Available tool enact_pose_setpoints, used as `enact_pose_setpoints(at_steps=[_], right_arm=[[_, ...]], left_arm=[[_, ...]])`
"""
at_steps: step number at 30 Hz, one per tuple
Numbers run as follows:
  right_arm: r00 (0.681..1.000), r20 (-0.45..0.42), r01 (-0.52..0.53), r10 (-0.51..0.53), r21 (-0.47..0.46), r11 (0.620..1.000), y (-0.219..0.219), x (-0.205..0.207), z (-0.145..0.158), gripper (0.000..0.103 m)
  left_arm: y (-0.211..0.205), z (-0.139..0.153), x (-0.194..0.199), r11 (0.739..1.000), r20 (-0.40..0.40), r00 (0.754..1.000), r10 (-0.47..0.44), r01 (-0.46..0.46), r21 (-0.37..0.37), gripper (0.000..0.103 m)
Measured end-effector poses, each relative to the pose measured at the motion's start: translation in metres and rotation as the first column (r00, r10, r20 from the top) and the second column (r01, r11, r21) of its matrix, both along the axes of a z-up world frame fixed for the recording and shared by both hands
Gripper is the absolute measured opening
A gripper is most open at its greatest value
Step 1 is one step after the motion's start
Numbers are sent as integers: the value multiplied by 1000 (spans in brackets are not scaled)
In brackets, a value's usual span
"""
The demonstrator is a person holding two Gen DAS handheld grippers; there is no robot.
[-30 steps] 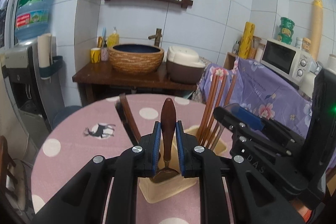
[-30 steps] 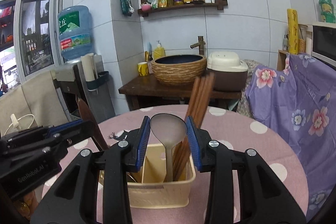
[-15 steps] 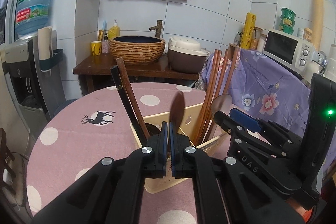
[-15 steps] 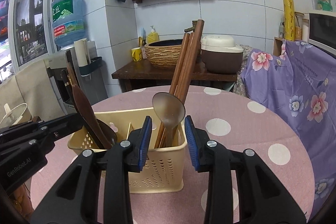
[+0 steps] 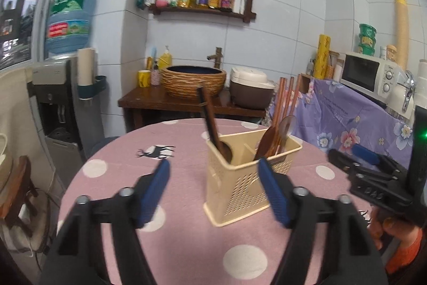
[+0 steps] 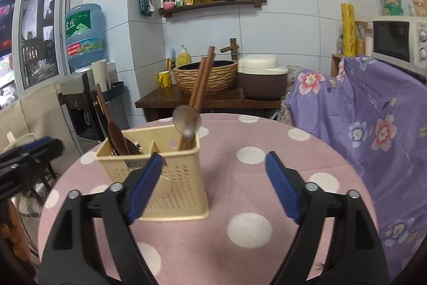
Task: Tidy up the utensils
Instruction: 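Withdraw both open tools away from the holder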
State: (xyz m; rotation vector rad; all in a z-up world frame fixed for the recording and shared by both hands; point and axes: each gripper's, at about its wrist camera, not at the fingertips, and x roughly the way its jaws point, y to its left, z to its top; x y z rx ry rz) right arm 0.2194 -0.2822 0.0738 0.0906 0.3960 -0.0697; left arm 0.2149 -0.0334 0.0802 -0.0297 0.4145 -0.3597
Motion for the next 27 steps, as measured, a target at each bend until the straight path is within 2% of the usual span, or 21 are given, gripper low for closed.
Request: enact_pose_setpoints(at_steps=[2,4,6,9,16,20,27], right_arm=[[1000,0,1,-1,-15,1000,-3,-18,-5,91],[1000,2,6,-6,-18,1000,-4,-41,-14,97],[1000,2,7,-7,-16,1000,-1,-62,-26,97],[1000,-9,-11,11,-16,1000,10,-91,-41,97],[995,30,-89,90,-43,995,39,-164,-62,97],[989,74,-128,131,-37,991,51,-205,-62,97],[979,169,-108,115,-53,993,66,-255,-51,97]], left_arm=[[13,-10,-17,1000,3,1000,12,-12,-2,81],[22,-19,-34,999,10,999,30,-30,-10,93],[29,-27,-54,998,38,998,44,-43,-46,98],[29,-38,-83,995,76,995,67,-61,-80,98],[28,-50,-145,995,144,985,89,-82,-56,98],[34,-50,-175,996,159,984,80,-73,-48,98],[44,-50,-210,994,177,980,90,-78,-75,98]])
